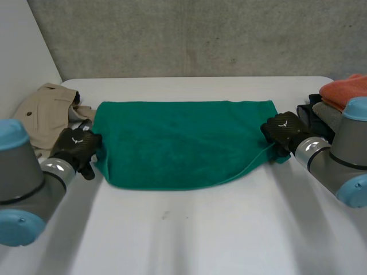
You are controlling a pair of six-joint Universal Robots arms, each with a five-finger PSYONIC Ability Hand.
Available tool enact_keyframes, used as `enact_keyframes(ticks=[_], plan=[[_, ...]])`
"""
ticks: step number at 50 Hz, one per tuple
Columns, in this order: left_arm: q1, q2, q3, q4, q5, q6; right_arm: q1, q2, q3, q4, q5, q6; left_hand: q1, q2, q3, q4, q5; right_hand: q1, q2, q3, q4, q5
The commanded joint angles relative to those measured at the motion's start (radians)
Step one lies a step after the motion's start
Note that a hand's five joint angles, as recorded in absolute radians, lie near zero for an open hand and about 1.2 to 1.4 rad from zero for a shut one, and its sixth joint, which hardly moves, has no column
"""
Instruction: Fold the laundry.
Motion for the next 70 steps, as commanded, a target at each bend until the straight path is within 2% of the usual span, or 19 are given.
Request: enact_keyframes(ticks=[1,7,9,13,17,30,34,37,39,41,43,44,46,50,54,62,70], plan=[[0.092,0.016,0.072,-0.163,0.217,0.131,0.001,-0.019,0.037,-0.023,-0.009,0.014,-0.178,-0.200,-0.205,-0.204,-0.204,0.292,0.208,0.206,0.198,0.192],[0.153,0.005,0.092,-0.277,0.290,0.169,-0.005,-0.018,0.037,-0.023,-0.010,0.017,-0.228,-0.250,-0.255,-0.254,-0.254,0.292,0.208,0.206,0.198,0.192],[0.163,0.003,0.089,-0.269,0.312,0.179,-0.006,-0.015,0.037,-0.023,-0.009,0.017,-0.237,-0.259,-0.263,-0.263,-0.263,0.292,0.208,0.206,0.198,0.192],[0.169,-0.012,0.077,-0.219,0.405,0.192,-0.008,-0.007,0.037,-0.023,-0.006,0.012,-0.231,-0.253,-0.258,-0.257,-0.257,0.292,0.208,0.206,0.198,0.192],[0.166,-0.041,0.087,-0.163,0.433,0.224,-0.003,0.001,0.037,-0.020,-0.004,0.011,-0.222,-0.244,-0.249,-0.248,-0.249,0.292,0.208,0.206,0.198,0.192],[0.123,-0.156,0.169,-0.065,0.407,0.346,0.000,0.005,0.047,-0.018,-0.003,0.000,-0.219,-0.242,-0.246,-0.245,-0.246,0.292,0.208,0.206,0.198,0.192],[0.133,-0.208,0.207,-0.097,0.383,0.390,-0.003,0.005,0.045,-0.017,-0.003,0.000,0.006,-0.016,-0.020,-0.020,-0.020,0.292,0.208,0.206,0.198,0.192],[0.146,-0.227,0.233,-0.146,0.364,0.412,-0.006,0.007,0.039,-0.014,-0.001,0.001,0.449,0.426,0.422,0.423,0.422,0.292,0.208,0.206,0.198,0.192],[0.149,-0.218,0.244,-0.181,0.355,0.412,-0.008,0.002,0.037,-0.001,-0.001,0.006,0.856,0.833,0.829,0.829,0.829,0.292,0.208,0.206,0.198,0.192],[0.147,-0.201,0.242,-0.200,0.349,0.401,-0.008,-0.005,0.036,0.014,-0.001,0.008,0.858,0.836,0.831,0.832,0.831,0.292,0.208,0.206,0.198,0.192],[0.143,-0.161,0.232,-0.197,0.331,0.372,-0.008,-0.015,0.025,0.043,-0.001,0.015,0.858,0.836,0.831,0.832,0.831,0.142,0.059,0.057,0.048,0.043],[0.141,-0.140,0.223,-0.186,0.315,0.340,-0.009,-0.018,0.014,0.057,0.004,0.029,0.858,0.836,0.831,0.832,0.831,-0.079,-0.163,-0.165,-0.173,-0.179],[0.146,-0.121,0.213,-0.169,0.295,0.300,-0.014,-0.018,0.002,0.074,0.020,0.060,0.858,0.836,0.831,0.832,0.831,-0.289,-0.373,-0.374,-0.383,-0.388],[0.147,-0.089,0.184,-0.136,0.255,0.214,-0.031,-0.016,-0.021,0.111,0.097,0.225,0.858,0.836,0.831,0.832,0.831,-0.307,-0.391,-0.393,-0.402,-0.407],[0.147,-0.084,0.166,-0.131,0.254,0.189,-0.046,-0.015,-0.024,0.138,0.134,0.354,0.858,0.836,0.831,0.832,0.831,-0.316,-0.400,-0.402,-0.410,-0.416],[0.155,-0.086,0.163,-0.129,0.251,0.176,-0.072,-0.018,0.004,0.168,0.131,0.478,0.858,0.836,0.831,0.832,0.831,-0.351,-0.435,-0.437,-0.446,-0.451],[0.158,-0.076,0.160,-0.133,0.248,0.143,-0.075,-0.019,0.037,0.120,0.152,0.541,0.858,0.836,0.831,0.832,0.831,-0.219,-0.303,-0.305,-0.314,-0.319]])
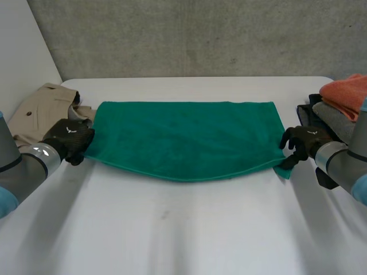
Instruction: Fold the laundry.
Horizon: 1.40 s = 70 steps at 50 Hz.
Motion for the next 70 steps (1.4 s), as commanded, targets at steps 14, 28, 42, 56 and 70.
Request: enact_keyframes(ticks=[14,28,42,56,70], plan=[[0.040,0.312,-0.065,-0.254,-0.010,-0.219,-0.007,-0.249,0.046,0.031,0.032,-0.330,0.232,0.201,0.201,0.197,0.236,0.687,0.686,0.692,0.695,0.697],[0.055,0.575,0.032,-0.440,-0.009,-0.285,-0.039,-0.450,-0.155,0.437,-0.044,-0.738,0.232,0.201,0.201,0.197,0.236,0.687,0.686,0.692,0.695,0.697],[-0.058,-0.066,0.481,-0.437,-0.180,-0.147,0.059,0.059,-0.509,0.364,0.076,-0.895,0.232,0.201,0.201,0.197,0.236,0.687,0.686,0.692,0.695,0.697],[-0.095,-0.090,0.821,0.293,-0.190,-0.376,0.071,0.041,-0.669,-0.596,0.075,-0.496,0.232,0.201,0.201,0.197,0.236,0.687,0.686,0.692,0.695,0.697],[-0.070,-0.088,0.591,0.174,-0.200,-0.397,0.064,0.085,-0.563,-0.439,0.036,-0.465,0.232,0.201,0.201,0.197,0.236,0.687,0.686,0.692,0.695,0.697]])
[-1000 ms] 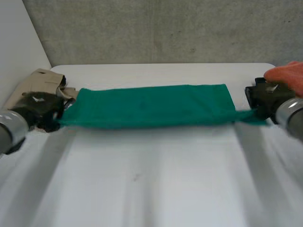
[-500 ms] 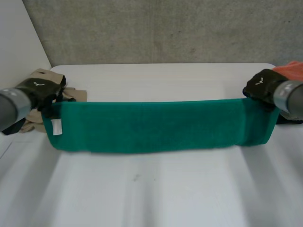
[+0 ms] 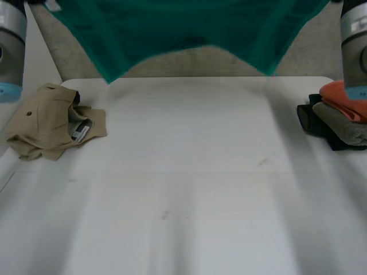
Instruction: Fold the laundry.
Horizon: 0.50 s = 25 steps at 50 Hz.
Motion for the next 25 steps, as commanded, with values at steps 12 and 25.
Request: enact_keyframes(ticks=[12,25], plan=[[-0.002,-0.017,-0.520,-0.120,0.058,0.136,0.014,0.091,0.284,0.356,-0.038,-0.121,0.232,0.197,0.198,0.193,0.229,0.253,0.212,0.206,0.198,0.193],[0.087,0.376,-0.942,-0.719,0.088,0.452,-0.121,-0.245,0.698,1.039,-0.038,-0.446,0.232,0.197,0.198,0.193,0.229,0.253,0.212,0.206,0.198,0.193]])
